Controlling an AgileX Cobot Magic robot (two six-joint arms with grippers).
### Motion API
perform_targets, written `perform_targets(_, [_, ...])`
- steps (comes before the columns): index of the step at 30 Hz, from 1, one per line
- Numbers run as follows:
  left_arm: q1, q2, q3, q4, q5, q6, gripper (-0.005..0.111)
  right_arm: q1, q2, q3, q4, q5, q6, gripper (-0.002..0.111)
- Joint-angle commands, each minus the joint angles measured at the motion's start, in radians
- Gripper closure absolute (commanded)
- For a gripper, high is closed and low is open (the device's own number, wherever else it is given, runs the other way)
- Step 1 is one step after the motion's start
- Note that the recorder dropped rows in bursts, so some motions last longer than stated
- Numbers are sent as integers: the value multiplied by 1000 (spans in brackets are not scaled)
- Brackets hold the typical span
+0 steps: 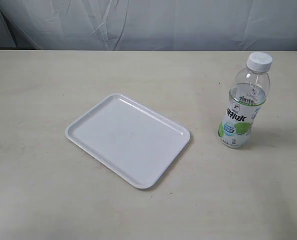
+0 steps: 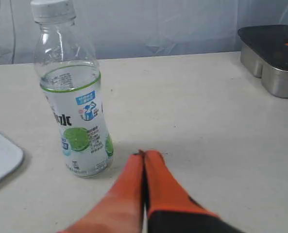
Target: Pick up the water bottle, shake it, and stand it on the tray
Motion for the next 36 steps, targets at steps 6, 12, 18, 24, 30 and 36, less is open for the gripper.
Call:
perform_targets(6, [-6,-5,2,-1,-4,-7,107,-4,-6,5,582,-446,264,109])
perform_targets(12, [-6,-5,2,-1,-4,-7,107,-4,-6,5,802,-460,264,109])
perform_targets(18, [-6,-5,2,-1,-4,-7,107,-4,-6,-18,740,-453,231,109])
perform_targets(24, [-6,-5,2,-1,-4,-7,107,-4,100,-280,240,-440,114,109])
perform_targets(30, [-6,-5,2,-1,-4,-7,107,-4,466,-555,-58,-265,70,109])
perform_targets(36, [-6,-5,2,-1,-4,-7,107,22,892,-689,-69,-279,70,93])
